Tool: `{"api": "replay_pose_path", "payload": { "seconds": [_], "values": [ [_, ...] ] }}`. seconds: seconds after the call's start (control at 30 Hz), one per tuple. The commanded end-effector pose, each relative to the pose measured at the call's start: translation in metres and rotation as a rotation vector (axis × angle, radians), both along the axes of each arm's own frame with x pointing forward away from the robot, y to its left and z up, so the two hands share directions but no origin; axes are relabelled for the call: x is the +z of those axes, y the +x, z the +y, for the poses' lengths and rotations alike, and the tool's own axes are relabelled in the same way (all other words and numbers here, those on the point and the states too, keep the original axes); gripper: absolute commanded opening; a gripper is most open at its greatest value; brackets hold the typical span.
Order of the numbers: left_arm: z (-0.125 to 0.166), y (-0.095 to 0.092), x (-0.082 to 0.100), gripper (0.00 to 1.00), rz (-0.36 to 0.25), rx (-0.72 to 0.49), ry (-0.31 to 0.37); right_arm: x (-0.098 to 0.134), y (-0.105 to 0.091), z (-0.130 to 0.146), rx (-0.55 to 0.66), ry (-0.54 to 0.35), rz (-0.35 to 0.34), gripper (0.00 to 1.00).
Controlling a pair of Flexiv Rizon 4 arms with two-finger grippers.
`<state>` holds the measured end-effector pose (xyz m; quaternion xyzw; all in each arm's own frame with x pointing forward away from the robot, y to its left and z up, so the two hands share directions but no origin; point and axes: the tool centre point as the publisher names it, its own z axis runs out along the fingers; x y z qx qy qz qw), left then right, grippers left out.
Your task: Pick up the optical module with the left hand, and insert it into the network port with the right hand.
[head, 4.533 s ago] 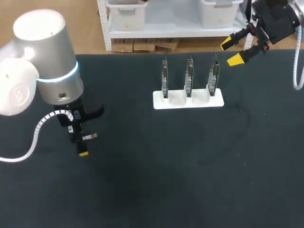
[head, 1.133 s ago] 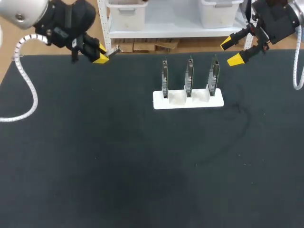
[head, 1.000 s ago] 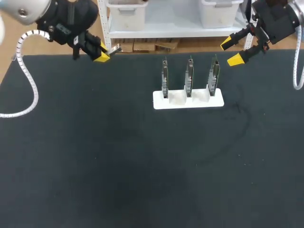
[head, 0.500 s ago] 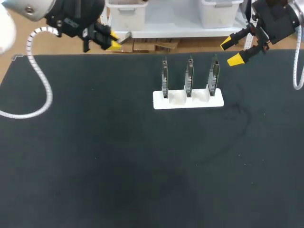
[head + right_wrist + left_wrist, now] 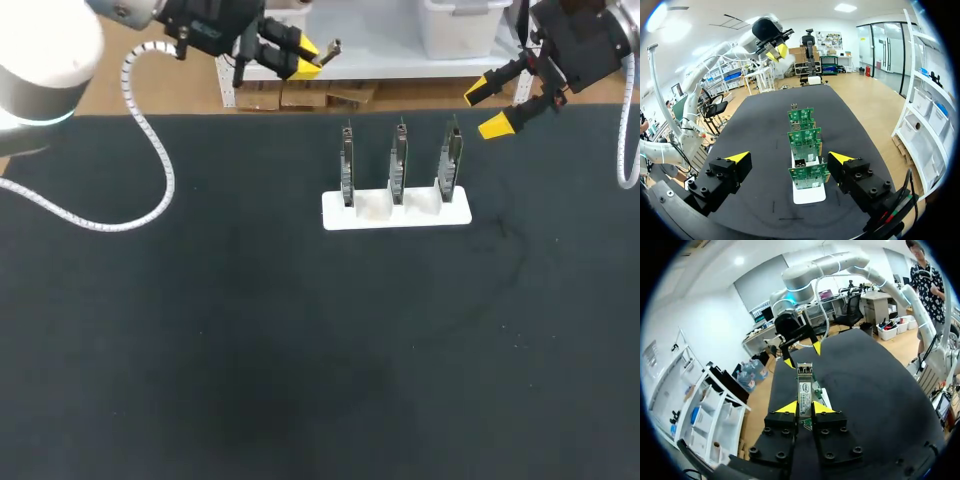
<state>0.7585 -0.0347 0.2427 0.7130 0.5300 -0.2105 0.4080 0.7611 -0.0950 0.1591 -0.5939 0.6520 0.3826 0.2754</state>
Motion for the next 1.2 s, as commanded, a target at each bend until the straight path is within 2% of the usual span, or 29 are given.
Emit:
{"api": "replay_pose_path", "payload": {
  "seconds": [0.03, 0.4, 0.47, 0.53, 0.7, 1.03, 1.2],
  "values": [
    [-0.004, 0.01, -0.005, 0.0, 0.024, -0.021, 0.018, 0.0, -0.001, 0.0, -0.003, -0.001, -0.002, 1.0],
    [-0.004, 0.01, -0.005, 0.0, 0.024, -0.021, 0.018, 0.0, -0.001, 0.0, -0.003, -0.001, -0.002, 1.0],
    [-0.006, 0.008, -0.007, 0.0, 0.025, -0.019, -0.032, 0.0, -0.001, 0.0, -0.003, -0.001, -0.002, 1.0],
    [-0.016, 0.007, -0.007, 0.0, 0.022, -0.027, -0.047, 0.0, -0.001, 0.0, -0.003, -0.001, -0.002, 1.0],
    [-0.04, 0.007, -0.014, 0.0, 0.024, -0.06, -0.157, 0.0, -0.001, 0.0, -0.003, -0.001, -0.002, 1.0],
    [-0.061, 0.0, -0.013, 0.0, 0.035, -0.078, -0.271, 0.0, -0.001, 0.0, -0.003, -0.001, -0.002, 1.0],
    [-0.076, 0.003, -0.014, 0.0, 0.054, -0.112, -0.293, 0.0, -0.001, 0.0, -0.003, -0.001, -0.002, 1.0]
  ]
}}
